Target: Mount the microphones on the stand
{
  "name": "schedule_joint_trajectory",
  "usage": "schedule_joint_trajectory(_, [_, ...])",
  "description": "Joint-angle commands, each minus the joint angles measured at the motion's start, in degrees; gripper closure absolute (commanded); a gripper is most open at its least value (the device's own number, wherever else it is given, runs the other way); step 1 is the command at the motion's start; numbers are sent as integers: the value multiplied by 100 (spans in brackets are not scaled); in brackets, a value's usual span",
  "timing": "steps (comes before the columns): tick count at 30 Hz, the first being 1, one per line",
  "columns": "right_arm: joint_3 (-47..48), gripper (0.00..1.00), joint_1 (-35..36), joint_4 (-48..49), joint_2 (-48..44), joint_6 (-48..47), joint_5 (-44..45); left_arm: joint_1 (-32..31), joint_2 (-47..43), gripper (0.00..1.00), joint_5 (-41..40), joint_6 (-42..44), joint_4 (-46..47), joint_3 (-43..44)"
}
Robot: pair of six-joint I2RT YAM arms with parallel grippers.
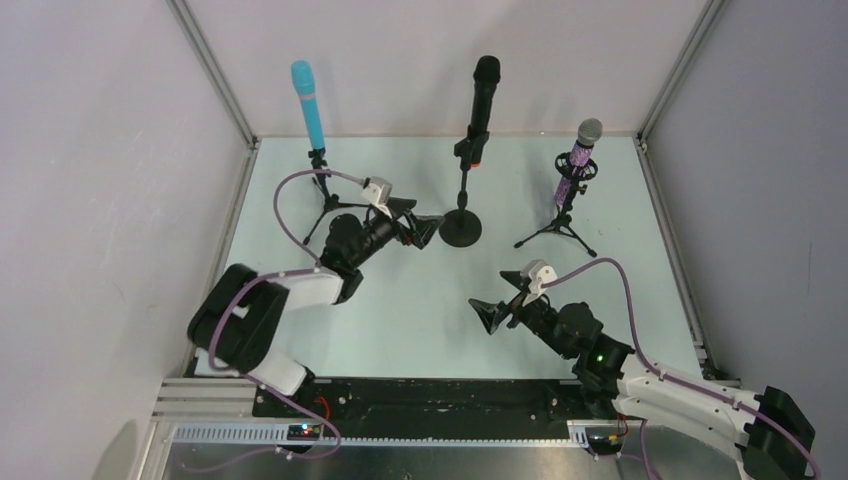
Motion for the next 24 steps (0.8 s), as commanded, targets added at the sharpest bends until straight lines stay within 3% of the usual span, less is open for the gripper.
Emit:
schedule_joint_trajectory(1, [-47,1,-96,313,-67,349,-263,30,-931,0,-481,393,-2027,263])
schedule_joint_trajectory(4, [-58,1,-139,406,-29,438,-313,29,-1452,0,-741,617,-3240,401])
schedule_joint_trajectory(10, [-2,1,-254,492,50,452,-400,1,-2512,0,-1882,1272,-4099,136])
schedule_joint_trajectory(18, [276,1,-706,163,-43,373,-311,-20,-4176,0,-3371,2196,-4308,-696])
schedule_joint_trajectory(24, [674,1,-1474,-951,-359,12,-269,-18,-5383,0,-3993,2511,-4378,-1538])
